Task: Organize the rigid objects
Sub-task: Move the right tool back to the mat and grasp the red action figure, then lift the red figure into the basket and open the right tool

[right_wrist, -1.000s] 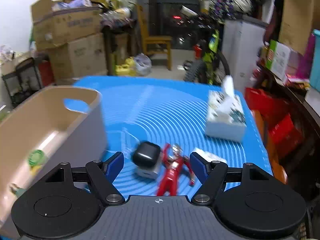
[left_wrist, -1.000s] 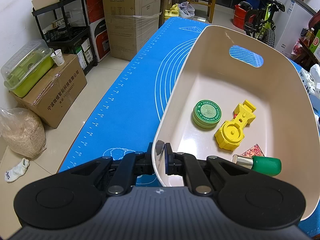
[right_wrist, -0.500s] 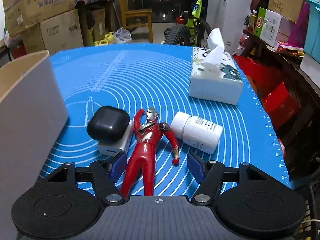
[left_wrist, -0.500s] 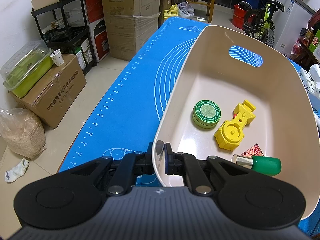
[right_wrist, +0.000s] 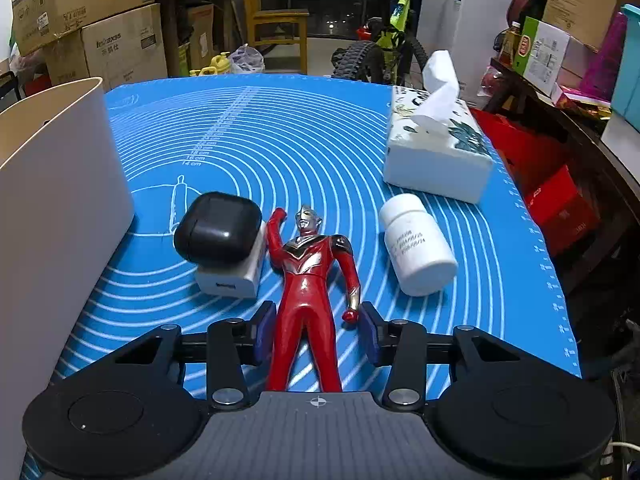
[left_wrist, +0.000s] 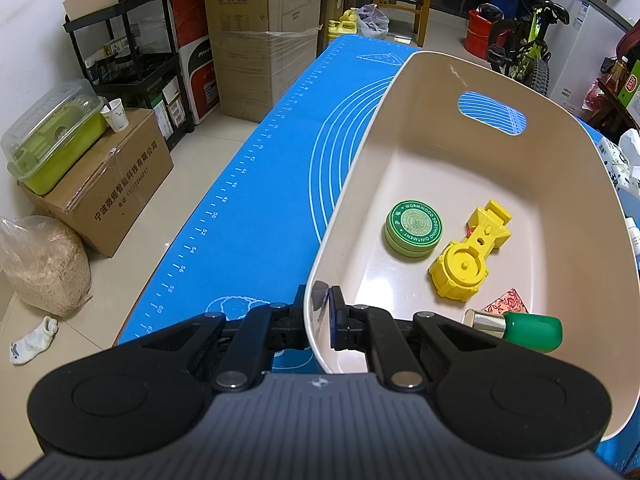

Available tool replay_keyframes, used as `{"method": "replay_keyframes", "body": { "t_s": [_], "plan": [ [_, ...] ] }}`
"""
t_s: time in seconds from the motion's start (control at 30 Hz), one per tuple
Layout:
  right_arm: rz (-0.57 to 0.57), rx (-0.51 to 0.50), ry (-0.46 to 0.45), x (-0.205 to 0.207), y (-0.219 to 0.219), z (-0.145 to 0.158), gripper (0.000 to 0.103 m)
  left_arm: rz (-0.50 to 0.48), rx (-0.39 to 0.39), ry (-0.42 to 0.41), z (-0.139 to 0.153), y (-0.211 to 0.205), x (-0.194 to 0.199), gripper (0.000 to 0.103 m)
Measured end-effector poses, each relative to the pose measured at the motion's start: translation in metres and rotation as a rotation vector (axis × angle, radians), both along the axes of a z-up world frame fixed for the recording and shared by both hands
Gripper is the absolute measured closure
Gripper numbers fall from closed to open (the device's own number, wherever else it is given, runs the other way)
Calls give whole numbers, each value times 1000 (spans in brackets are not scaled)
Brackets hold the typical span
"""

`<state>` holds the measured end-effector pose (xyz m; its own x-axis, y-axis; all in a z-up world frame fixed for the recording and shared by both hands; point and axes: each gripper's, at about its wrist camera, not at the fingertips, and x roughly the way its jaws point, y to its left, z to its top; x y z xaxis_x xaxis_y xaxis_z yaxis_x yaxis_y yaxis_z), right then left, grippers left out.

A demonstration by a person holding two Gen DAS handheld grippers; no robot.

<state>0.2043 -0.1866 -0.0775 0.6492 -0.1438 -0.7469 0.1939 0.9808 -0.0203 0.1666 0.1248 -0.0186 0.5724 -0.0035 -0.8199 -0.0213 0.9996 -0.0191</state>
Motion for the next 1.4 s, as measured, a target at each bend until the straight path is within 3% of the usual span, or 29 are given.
{"method": "replay_keyframes", "body": {
  "t_s": [0.47,0.87,1.2,1.4],
  "plan": [
    [5,30,-138,-35,-4,22,56,0,0,0,0,0,0,92],
    [28,58,-248,-53,2,62,56,0,0,0,0,0,0,92],
    [190,111,-387,-61,45,124,56,6,-9,2,0,2,0,92],
    [272,172,-396,-48,85,134,56,6,-11,3,0,1,1,92]
  ]
}}
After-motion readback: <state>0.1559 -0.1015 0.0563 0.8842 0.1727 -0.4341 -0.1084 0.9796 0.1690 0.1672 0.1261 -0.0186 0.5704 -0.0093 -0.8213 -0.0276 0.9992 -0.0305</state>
